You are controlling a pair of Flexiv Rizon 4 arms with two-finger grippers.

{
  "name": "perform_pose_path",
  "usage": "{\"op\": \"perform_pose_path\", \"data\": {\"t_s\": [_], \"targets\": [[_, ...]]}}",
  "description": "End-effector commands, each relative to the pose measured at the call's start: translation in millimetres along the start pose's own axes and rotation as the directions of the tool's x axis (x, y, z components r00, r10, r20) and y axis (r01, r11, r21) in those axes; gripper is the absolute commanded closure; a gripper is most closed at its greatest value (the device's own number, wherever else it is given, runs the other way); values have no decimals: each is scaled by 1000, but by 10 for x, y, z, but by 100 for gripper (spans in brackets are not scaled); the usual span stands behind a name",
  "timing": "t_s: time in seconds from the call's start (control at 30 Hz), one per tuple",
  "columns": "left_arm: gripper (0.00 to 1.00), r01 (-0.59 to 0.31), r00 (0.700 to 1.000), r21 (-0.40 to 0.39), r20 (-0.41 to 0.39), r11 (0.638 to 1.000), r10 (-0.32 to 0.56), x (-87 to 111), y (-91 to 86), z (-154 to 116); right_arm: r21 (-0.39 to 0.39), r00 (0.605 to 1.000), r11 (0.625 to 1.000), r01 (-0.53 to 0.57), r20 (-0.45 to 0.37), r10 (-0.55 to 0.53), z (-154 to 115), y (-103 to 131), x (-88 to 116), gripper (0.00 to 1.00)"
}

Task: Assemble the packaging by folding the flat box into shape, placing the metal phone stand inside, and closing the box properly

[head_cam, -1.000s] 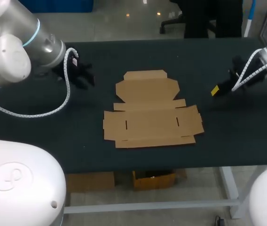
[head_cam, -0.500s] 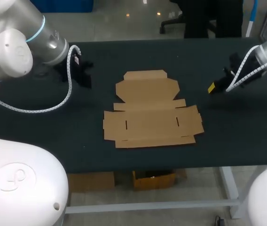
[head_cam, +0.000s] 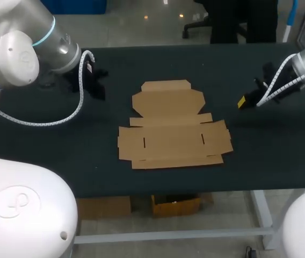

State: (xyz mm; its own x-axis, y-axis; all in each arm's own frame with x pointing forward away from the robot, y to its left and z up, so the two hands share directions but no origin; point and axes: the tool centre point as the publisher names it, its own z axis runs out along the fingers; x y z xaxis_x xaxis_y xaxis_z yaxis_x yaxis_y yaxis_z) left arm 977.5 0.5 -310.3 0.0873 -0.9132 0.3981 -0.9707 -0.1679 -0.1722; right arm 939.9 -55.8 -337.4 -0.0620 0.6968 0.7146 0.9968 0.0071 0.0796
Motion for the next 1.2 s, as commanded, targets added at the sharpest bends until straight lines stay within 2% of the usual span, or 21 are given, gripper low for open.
{"op": "perform_pose_path", "data": {"t_s": [0.03, 0.47, 0.67, 0.93, 1.2], "targets": [[100, 1, 1000, 0, 5, 1000, -1, 9, 0, -6, 0, 1000, 1000, 0, -1, 0, -5, 0, 0, 100], [100, 1, 1000, 0, 5, 1000, -1, 9, 0, -6, 0, 1000, 1000, 0, -1, 0, -5, 0, 0, 100], [100, -33, 999, 25, 22, 999, 33, 17, 55, 21, -8, 1000, 1000, 27, 2, -27, 70, 48, 37, 100], [100, -57, 997, 28, 48, 998, 55, 0, 60, 102, 23, 1000, 1000, 17, 18, -17, 282, 123, -90, 100], [100, -90, 995, 42, 56, 995, 87, -37, 44, 245, 20, 1000, 1000, 15, 17, -16, 373, 170, -159, 100]]}}
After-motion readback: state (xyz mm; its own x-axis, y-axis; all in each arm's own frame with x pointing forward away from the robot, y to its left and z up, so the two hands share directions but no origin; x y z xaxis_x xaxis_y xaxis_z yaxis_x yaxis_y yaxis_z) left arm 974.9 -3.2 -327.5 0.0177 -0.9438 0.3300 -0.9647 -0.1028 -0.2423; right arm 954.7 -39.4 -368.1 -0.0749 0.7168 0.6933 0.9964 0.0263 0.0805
